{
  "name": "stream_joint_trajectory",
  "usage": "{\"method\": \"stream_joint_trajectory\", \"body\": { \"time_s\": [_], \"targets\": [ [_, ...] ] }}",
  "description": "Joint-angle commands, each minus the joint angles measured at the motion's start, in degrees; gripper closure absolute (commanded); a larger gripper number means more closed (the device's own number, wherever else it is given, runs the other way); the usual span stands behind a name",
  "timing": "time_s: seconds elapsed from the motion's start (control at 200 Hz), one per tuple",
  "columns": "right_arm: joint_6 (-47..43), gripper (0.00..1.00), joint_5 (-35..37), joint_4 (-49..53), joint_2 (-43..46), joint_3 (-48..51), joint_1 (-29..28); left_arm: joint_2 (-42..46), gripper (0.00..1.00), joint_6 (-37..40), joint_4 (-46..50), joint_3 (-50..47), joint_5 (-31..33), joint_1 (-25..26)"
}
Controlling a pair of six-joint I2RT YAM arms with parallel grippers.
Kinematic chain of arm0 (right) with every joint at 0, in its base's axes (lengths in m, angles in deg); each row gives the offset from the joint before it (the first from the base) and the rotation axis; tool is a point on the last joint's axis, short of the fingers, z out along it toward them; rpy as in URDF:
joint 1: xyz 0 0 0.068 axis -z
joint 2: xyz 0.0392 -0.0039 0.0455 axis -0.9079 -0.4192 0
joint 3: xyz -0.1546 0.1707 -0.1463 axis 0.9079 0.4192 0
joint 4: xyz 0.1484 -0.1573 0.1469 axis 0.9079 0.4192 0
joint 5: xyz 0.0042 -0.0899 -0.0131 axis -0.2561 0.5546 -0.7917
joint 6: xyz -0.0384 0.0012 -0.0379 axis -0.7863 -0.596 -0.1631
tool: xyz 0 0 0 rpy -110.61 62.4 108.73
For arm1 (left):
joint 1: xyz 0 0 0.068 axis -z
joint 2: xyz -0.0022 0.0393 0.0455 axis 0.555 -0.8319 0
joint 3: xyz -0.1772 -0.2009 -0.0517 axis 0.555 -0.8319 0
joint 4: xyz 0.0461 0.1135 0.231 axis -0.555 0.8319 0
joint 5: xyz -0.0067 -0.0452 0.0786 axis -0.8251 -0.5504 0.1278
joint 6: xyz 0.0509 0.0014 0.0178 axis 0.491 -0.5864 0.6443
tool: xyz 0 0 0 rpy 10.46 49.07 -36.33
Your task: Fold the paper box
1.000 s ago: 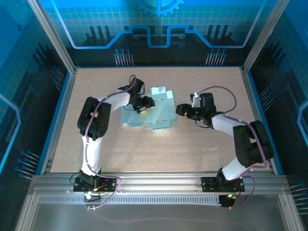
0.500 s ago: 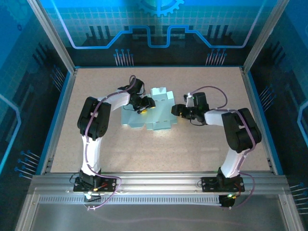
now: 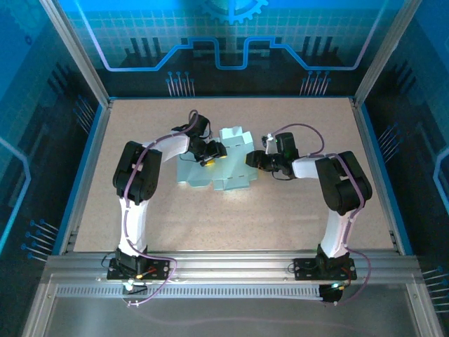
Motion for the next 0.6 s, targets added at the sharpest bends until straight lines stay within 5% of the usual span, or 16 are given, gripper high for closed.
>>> {"method": "stream_joint_trajectory", "body": {
  "time_s": [0.0,0.29,0.595],
  "targets": [
    [-0.8,0.59,0.2,-0.7,-1.1,-1.4,-0.6,-0.9,0.42,-0.6,3.6,-1.3,-1.5,-0.1],
    [-1.2,1.0,4.2,1.5,-1.0,-1.6,-0.9,-0.3,0.39,-0.3,3.8,-1.2,-1.5,-0.1],
    [-10.0,1.0,11.0,15.1,5.8,-1.8,-2.3,8.9,0.08,-1.0,1.1,-5.6,1.6,0.1]
  ]
}}
